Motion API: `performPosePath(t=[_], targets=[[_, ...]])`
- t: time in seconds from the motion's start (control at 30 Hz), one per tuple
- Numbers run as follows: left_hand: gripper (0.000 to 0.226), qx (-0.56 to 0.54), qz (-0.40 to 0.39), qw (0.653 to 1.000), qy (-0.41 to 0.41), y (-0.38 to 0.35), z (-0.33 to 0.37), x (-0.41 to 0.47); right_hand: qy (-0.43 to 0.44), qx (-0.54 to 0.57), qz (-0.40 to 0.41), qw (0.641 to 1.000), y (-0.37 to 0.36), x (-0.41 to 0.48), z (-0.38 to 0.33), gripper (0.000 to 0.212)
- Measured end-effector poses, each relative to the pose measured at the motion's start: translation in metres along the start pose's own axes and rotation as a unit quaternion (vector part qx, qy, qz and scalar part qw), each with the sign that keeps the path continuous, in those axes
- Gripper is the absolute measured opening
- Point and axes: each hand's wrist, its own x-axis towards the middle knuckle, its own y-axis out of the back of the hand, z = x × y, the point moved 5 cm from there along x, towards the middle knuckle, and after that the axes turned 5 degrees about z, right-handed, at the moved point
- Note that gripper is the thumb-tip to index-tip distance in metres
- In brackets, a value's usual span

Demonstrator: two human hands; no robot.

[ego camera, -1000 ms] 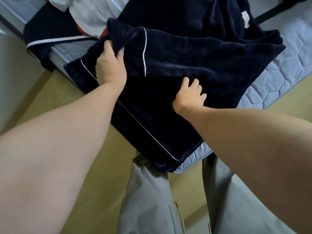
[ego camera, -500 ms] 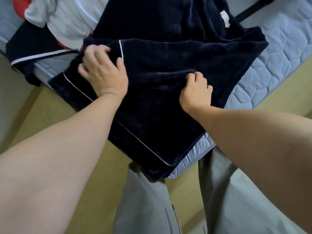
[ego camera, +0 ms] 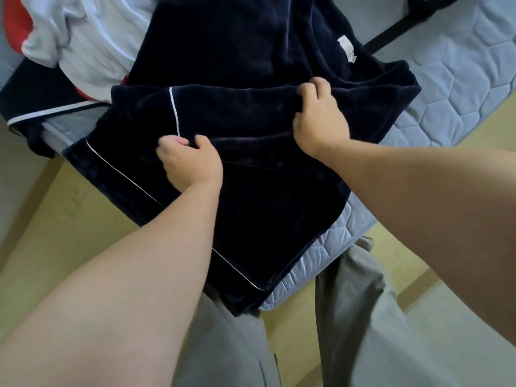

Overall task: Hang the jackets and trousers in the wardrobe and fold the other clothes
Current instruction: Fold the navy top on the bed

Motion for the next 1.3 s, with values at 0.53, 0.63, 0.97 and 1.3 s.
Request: performPosePath(t=[0.53, 0.63, 0.97, 1.3], targets=[[0.028, 0.106, -0.093, 0.986, -0.088, 0.021, 0.035, 0.165, 0.153, -0.063, -0.160, 0.973, -0.030, 0.068, -0.112, 0.046], [0.034, 0.120, -0.064, 0.984, -0.113, 0.018, 0.038, 0.172, 0.170, -0.062, -0.124, 0.976, -0.031, 0.075, -0.114, 0.031], [0.072, 0.052, -0.083, 0.995, -0.035, 0.008, 0.004, 0.155, 0.130, -0.118, -0.104, 0.979, -0.035, 0.079, -0.110, 0.038], [0.032, 0.063, -0.131, 0.988, -0.048, 0.012, -0.031, 0.144, 0.169, -0.097, -0.060, 0.979, -0.046, 0.065, -0.133, 0.039]])
